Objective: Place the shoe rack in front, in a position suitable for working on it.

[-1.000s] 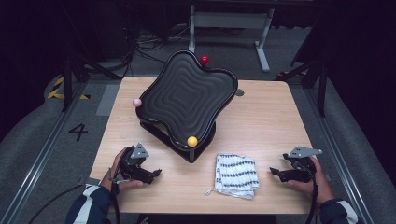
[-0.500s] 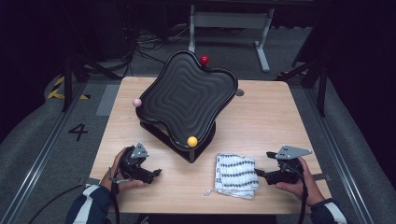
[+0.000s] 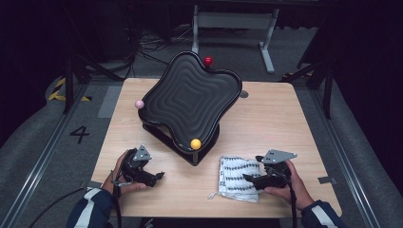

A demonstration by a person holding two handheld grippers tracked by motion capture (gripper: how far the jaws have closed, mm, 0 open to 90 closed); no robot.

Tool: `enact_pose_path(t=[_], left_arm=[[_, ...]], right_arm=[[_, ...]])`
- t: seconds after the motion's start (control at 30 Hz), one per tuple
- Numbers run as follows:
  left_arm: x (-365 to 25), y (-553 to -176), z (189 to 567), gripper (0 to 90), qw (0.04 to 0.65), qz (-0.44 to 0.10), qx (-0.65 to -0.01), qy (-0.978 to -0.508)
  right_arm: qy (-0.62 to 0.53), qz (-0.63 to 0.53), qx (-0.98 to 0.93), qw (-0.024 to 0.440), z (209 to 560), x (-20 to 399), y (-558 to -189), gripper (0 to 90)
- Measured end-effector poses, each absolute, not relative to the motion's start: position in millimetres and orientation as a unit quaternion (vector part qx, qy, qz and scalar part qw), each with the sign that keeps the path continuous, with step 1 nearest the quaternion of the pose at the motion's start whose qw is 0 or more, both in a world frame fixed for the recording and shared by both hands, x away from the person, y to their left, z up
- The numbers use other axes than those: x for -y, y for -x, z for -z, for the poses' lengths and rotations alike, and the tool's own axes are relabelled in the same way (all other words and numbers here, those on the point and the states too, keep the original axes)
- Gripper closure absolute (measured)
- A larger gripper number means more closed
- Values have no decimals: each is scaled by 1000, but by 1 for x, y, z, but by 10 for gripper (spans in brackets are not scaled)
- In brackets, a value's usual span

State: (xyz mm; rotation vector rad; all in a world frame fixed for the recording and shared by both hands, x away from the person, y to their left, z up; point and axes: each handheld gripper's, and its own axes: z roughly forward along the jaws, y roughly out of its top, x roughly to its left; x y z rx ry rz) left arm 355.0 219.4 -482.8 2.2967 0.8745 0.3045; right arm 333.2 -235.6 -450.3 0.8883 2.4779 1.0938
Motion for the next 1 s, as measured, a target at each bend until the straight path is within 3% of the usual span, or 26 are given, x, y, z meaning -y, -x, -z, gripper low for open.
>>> enact_pose_path(t=[0.33,0.47,0.67,0.8,0.87,1.0], left_arm=[[-220,-356,483,1,328,-115,-330,-878],[-219,-358,483,1,327,-113,-322,-881],[-218,-358,483,1,329,-116,-323,-880],[-219,-358,483,4,329,-118,-323,-879],[-220,-358,483,16,333,-119,-332,-875],[-228,-363,481,166,340,-135,-361,-858]], right_arm=[[-289,-346,-883,129,466,220,-333,157],[-278,-330,-890,144,474,216,-329,142],[-268,-349,-891,114,479,222,-333,148],[-258,-345,-896,104,475,221,-331,285],[-252,-348,-897,103,473,221,-330,417],[-241,-354,-898,106,472,222,-328,660]])
